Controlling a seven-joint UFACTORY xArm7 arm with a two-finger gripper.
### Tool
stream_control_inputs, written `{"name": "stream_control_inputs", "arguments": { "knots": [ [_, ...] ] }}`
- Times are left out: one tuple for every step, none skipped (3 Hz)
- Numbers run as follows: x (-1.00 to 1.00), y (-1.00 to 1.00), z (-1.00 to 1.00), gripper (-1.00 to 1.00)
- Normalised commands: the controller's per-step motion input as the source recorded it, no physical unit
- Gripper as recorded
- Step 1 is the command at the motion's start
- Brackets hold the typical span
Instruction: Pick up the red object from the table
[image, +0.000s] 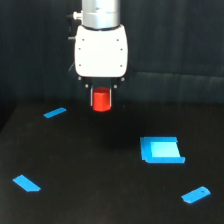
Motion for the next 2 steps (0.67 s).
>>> {"name": "stream_control_inputs", "arguments": {
  "knots": [
    [0.04, -0.13, 0.06, -0.97],
    [-0.02, -0.02, 0.08, -0.95]
  ]
}}
